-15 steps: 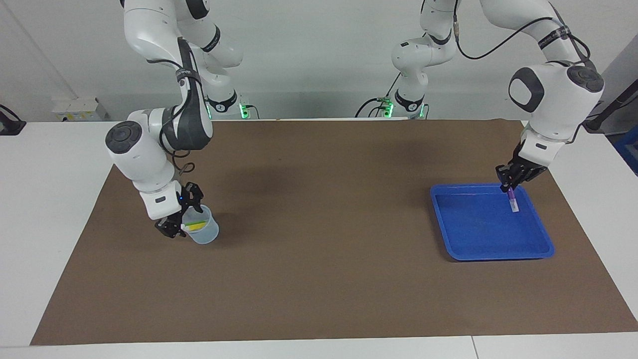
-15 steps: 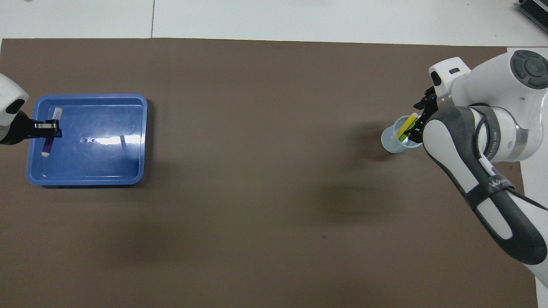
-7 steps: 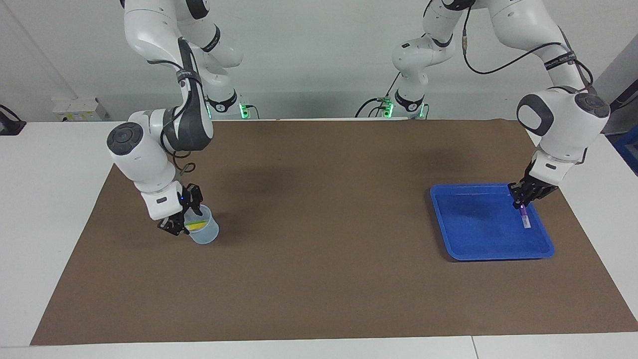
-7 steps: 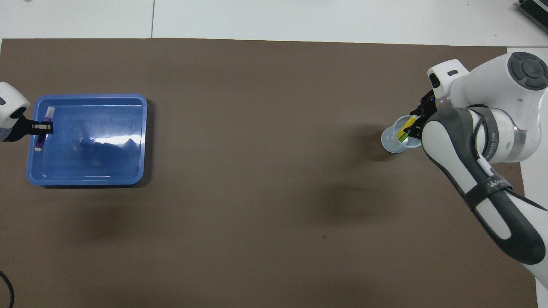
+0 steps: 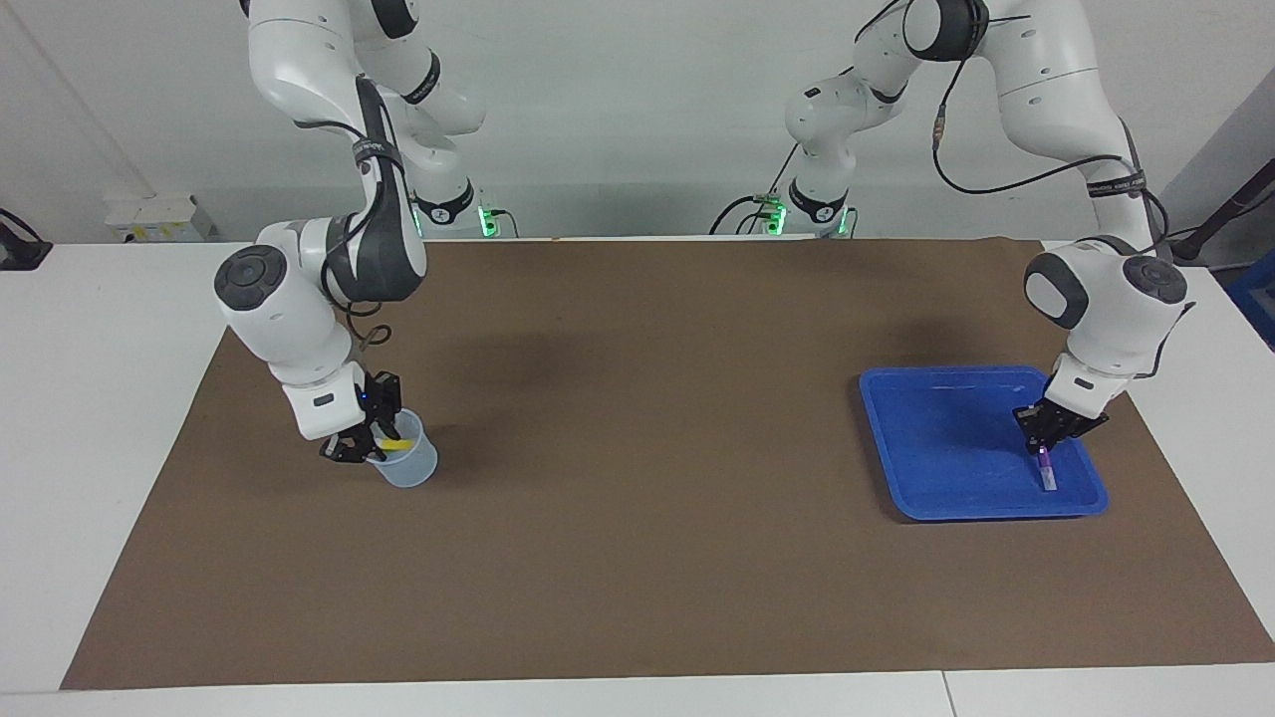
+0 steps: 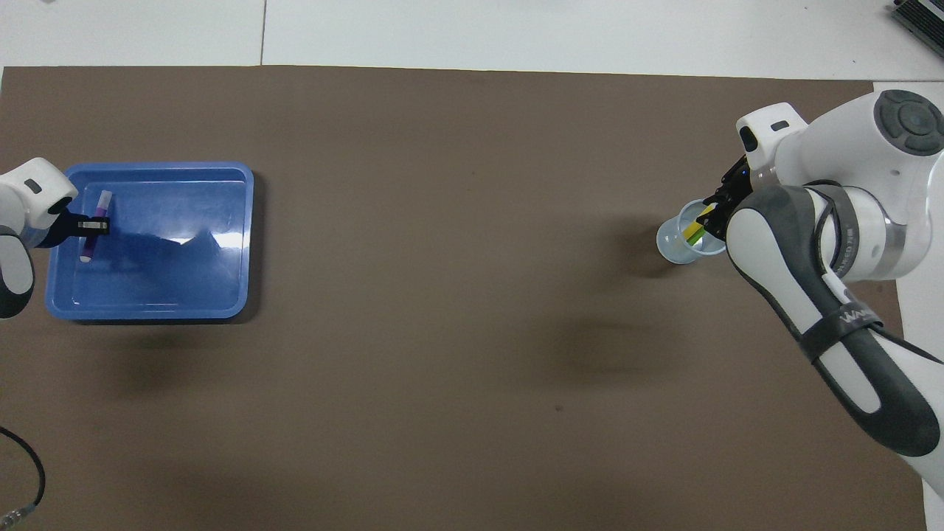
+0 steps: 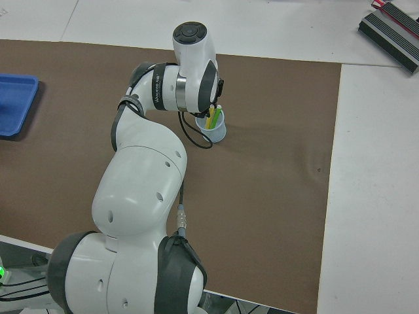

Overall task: Right arm passes pens to left for tray arrangement
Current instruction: 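Release the purple pen in the tray and lift the left gripper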

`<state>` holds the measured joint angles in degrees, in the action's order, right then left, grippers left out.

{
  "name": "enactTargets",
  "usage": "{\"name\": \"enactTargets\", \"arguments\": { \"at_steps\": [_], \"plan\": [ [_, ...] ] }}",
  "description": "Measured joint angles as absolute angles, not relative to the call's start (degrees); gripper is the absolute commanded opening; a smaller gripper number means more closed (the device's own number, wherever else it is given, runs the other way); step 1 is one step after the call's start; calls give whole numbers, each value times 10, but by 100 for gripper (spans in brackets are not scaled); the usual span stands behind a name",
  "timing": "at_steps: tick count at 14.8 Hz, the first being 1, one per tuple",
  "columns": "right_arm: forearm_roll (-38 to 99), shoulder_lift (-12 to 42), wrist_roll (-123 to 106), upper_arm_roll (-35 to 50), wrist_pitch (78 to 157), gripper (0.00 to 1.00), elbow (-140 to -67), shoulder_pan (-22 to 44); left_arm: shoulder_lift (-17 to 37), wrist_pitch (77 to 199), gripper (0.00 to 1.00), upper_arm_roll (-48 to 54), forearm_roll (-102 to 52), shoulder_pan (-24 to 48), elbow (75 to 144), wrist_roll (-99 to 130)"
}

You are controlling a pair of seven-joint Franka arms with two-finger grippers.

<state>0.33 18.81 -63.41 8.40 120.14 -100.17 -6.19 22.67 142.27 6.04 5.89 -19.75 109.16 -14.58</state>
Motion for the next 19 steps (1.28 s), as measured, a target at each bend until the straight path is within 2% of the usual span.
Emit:
{"name": "enactTargets", "arguments": {
  "at_steps": [1,2,3,5,6,7,13,19],
  "plan": [
    [3,187,-633,84,1200,21,-1002,-62,227,1423,5,60,59,-198,1091,-147],
    [3,184,-631,84,1195,18,-1000,-62,227,1423,16,60,59,-199,1091,-147],
    [3,182,-626,84,1190,15,-1000,-62,227,1423,34,60,59,-200,1091,-147],
    [3,180,-611,85,1179,12,-998,-62,227,1423,52,60,59,-200,1091,-148],
    [3,180,-603,85,1177,12,-998,-62,227,1423,83,60,59,-200,1091,-148],
    [3,180,-595,85,1172,11,-997,-62,227,1423,100,60,59,-201,1091,-148],
    [3,171,-562,91,1075,10,-954,-62,227,1389,100,62,59,-203,1072,-148],
    [40,104,-512,93,959,10,-912,-63,219,1273,100,73,2,-196,994,-121]
  ]
}}
